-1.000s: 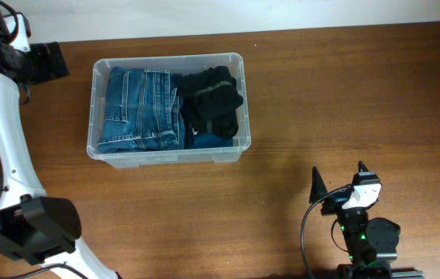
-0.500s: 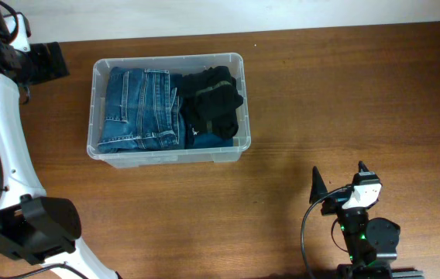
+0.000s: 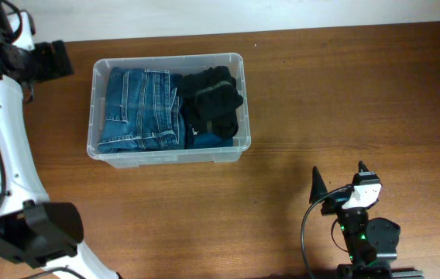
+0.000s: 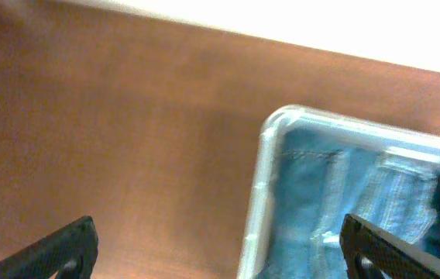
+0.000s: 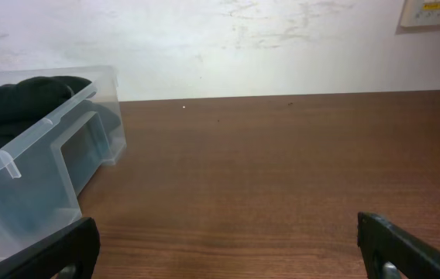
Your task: Pack container
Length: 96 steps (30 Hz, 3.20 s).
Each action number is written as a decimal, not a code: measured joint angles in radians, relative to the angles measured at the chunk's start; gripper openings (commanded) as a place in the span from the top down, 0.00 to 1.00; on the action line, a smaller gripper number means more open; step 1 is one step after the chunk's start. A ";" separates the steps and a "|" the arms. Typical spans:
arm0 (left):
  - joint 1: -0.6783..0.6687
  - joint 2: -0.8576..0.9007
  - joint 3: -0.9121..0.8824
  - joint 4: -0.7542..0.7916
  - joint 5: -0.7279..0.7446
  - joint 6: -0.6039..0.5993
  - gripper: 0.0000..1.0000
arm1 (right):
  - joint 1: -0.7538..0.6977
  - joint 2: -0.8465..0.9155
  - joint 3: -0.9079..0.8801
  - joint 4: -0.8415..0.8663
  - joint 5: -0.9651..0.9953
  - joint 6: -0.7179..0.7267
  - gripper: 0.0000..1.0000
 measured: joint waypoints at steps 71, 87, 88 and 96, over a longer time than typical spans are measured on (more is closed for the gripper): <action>-0.160 -1.827 -2.179 1.192 0.051 0.247 0.01 | 0.000 0.000 0.000 -0.002 0.007 0.000 0.02; -0.155 -1.917 -2.186 1.089 0.060 0.246 0.01 | 0.000 0.000 0.000 -0.002 0.007 0.001 0.02; -0.155 -1.917 -2.186 1.089 0.060 0.247 0.01 | 0.000 0.000 0.000 -0.002 0.007 0.000 0.02; -0.155 -1.917 -2.186 1.089 0.060 0.247 0.01 | 0.000 0.000 0.000 -0.002 0.007 -0.001 0.02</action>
